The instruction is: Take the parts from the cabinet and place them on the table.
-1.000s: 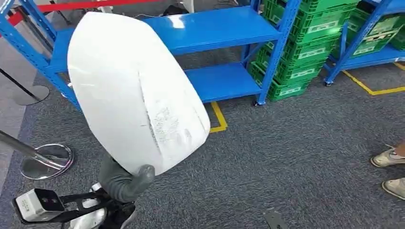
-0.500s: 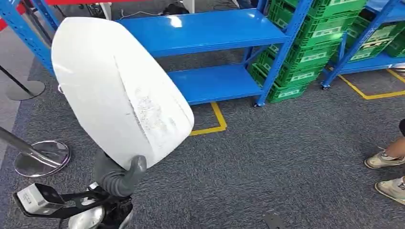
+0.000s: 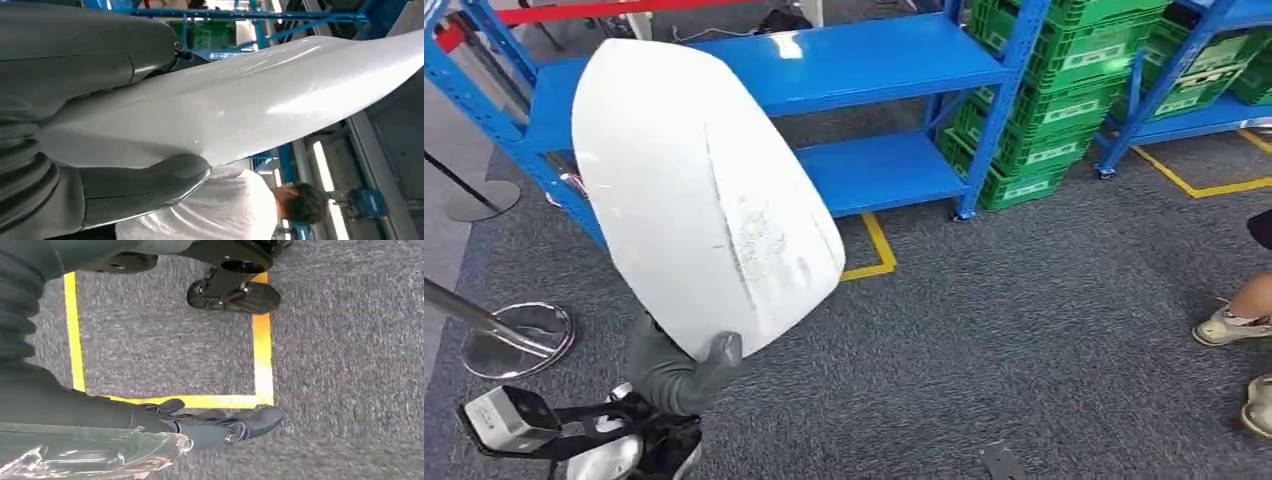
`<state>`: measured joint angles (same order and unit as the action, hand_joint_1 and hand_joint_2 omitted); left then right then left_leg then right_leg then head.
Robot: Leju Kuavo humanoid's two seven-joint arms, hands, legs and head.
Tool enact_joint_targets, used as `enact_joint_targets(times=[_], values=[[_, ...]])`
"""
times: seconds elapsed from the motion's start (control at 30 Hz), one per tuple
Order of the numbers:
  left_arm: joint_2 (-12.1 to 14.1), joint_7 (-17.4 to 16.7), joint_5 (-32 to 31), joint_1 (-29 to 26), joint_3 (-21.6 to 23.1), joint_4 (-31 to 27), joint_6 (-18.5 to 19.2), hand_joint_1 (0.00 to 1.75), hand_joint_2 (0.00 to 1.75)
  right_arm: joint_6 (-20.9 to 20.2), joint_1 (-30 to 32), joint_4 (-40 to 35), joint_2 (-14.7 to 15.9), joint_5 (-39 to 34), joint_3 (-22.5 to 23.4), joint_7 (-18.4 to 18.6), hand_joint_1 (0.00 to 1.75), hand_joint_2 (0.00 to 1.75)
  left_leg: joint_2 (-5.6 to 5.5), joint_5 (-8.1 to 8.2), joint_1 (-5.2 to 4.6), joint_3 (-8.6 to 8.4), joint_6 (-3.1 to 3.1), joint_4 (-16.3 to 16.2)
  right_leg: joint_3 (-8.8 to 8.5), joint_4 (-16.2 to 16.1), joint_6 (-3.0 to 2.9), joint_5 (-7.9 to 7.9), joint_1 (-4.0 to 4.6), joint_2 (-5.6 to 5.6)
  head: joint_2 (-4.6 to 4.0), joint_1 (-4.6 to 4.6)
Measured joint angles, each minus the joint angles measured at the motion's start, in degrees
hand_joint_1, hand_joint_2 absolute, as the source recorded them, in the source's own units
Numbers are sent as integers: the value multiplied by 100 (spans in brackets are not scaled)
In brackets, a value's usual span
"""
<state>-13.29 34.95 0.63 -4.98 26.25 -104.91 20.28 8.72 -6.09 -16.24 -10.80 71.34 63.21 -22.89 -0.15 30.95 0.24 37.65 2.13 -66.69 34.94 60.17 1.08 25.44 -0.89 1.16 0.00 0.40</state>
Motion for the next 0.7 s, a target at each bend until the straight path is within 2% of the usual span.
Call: enact_joint_targets(times=[0.03, 0.07, 0.1, 0.13, 0.17, 0.2, 0.23, 0.27, 0.37, 0.4, 0.43, 0.47, 0.5, 0.53, 0.57, 0.6, 0.63, 0.67, 0.7], values=[[2, 4, 5, 0, 0, 4, 22, 175, 175, -22, 8, 0, 2, -9, 6, 20, 0, 175, 0, 170, 8, 200, 14, -405, 4, 0, -3, -2, 0, 21, 0, 0], [4, 7, 15, 0, 0, 11, 35, 175, 175, -24, 18, 0, 2, -7, 18, 35, 0, 175, 0, 253, 11, 359, 25, -724, 5, 0, -4, -2, 0, 49, 0, 4], [11, 11, 26, 0, 0, 22, 44, 175, 175, -33, 21, 0, 4, -4, 35, 50, 0, 175, 0, 197, 14, 397, 27, -788, 4, 0, -3, -2, -5, 88, 0, 0], [11, 17, 50, 1, 0, 31, 57, 175, 175, -37, 20, 0, 4, 7, 44, 53, 0, 175, -1, 37, 20, 334, 25, -653, 4, 0, 2, -5, -10, 148, 0, 0], [11, 22, 55, 1, 2, 37, 75, 175, 175, -40, 15, 0, 7, 17, 48, 53, 0, 175, -9, -177, 25, 180, 20, -348, 3, 0, 17, -14, -19, 209, 0, 2], [11, 24, 61, 1, 2, 37, 90, 175, 175, -44, 9, 0, 4, 24, 50, 53, 0, 175, -70, -413, 35, -59, 17, 97, 2, 1, 35, -21, -30, 277, 0, 2], [11, 30, 64, 1, 2, 37, 105, 175, 175, -44, 2, 0, 4, 30, 50, 53, 0, 175, -252, -552, 63, -281, 18, 497, 4, 1, 58, -27, -37, 322, 0, -2], [9, 39, 66, 1, 2, 39, 120, 175, 175, -44, -11, -2, 7, 33, 52, 53, 0, 175, -452, -478, 88, -403, 0, 761, 40, 36, 102, -16, 4, 383, 0, -13], [7, 50, 81, 5, 11, 42, 151, 175, 175, -42, 9, 0, 7, 50, 55, 53, 0, 175, -346, -471, 50, -385, -126, 770, 72, -79, 231, -87, -46, 504, 0, -7], [4, 52, 83, 6, 18, 42, 160, 175, 175, -42, 18, 0, 7, 59, 55, 53, 0, 175, -285, -501, 86, -402, -180, 819, 99, -85, 270, -88, -48, 544, 0, -11], [-4, 52, 92, 7, 24, 42, 166, 175, 175, -42, 27, 0, 7, 63, 57, 53, 0, 175, -220, -517, 91, -421, -214, 833, 104, -10, 276, -50, -32, 341, 0, 2], [-4, 57, 101, 6, 24, 42, 177, 175, 175, -40, 13, 0, 7, 66, 57, 55, 0, 175, -178, -510, 82, -430, -260, 838, 222, 226, 289, 126, -6, 97, 0, 61], [-4, 55, 103, 5, 24, 42, 182, 175, 175, -42, -9, 0, 7, 68, 57, 53, 0, 175, -109, -505, 66, -431, -278, 837, 426, 654, 303, 367, -7, -2, -2, 76], [-4, 55, 105, 4, 22, 42, 179, 175, 175, -42, -22, 0, 7, 70, 57, 53, 0, 175, -46, -499, 49, -430, -288, 837, 664, 1141, 308, 594, -8, -50, 0, 72], [-4, 57, 105, 4, 22, 42, 182, 175, 175, -42, -21, 0, 7, 72, 57, 53, 0, 175, 14, -495, 36, -431, -294, 835, 854, 1538, 313, 732, -7, -69, 0, 81], [-4, 57, 105, 4, 22, 44, 182, 175, 175, -42, -11, 0, 7, 72, 57, 55, 0, 175, 55, -491, 28, -436, -299, 834, 921, 1678, 314, 730, -7, -72, 0, 79], [-4, 57, 105, 5, 22, 44, 186, 175, 175, -42, 1, 0, 7, 72, 57, 55, 0, 175, 91, -481, 21, -446, -301, 834, 853, 1559, 305, 608, -6, -73, 0, 76], [-4, 57, 105, 6, 22, 44, 193, 175, 175, -42, 8, 0, 7, 72, 57, 55, 0, 175, 123, -469, 19, -464, -293, 832, 644, 1166, 289, 371, -5, -78, 0, 79], [-4, 57, 105, 6, 22, 44, 199, 175, 175, -40, 8, 0, 7, 74, 59, 55, 0, 175, 151, -451, 19, -491, -273, 831, 337, 601, 267, 104, 1, -117, 0, 79]])
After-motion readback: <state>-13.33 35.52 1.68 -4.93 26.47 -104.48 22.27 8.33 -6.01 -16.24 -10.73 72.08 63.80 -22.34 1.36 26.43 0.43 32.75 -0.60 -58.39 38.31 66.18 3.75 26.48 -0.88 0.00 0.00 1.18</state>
